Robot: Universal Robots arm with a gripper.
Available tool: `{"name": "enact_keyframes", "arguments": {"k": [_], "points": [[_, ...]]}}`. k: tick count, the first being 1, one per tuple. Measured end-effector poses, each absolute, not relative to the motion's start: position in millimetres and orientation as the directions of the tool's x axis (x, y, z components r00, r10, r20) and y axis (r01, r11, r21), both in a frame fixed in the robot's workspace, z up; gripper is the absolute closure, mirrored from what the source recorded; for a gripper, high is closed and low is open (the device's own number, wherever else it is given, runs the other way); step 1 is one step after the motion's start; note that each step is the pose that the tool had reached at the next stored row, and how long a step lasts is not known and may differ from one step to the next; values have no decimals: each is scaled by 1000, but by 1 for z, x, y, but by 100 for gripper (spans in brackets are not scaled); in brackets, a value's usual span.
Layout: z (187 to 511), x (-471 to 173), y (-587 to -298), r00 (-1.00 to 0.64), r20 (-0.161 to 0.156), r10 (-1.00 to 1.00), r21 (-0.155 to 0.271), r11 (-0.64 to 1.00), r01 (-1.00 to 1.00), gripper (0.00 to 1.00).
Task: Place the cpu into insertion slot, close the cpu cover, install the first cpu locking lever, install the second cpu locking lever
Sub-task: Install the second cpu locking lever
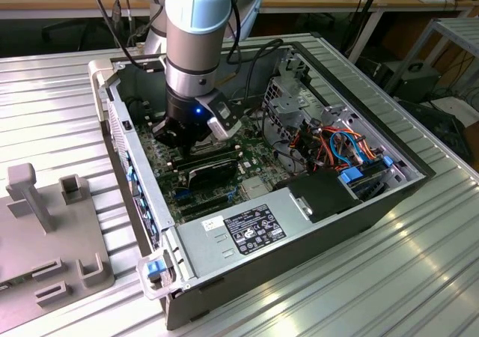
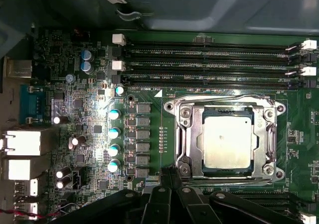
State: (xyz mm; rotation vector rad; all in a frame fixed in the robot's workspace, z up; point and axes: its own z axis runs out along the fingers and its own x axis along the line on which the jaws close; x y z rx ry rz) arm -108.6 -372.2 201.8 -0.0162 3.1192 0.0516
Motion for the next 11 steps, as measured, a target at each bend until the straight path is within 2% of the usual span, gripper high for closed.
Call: {"name": "enact_keyframes", "arguments": {"k": [11], "points": [[201,-109,-378,-1000,-22,-10,33,999,-11,89]]}}
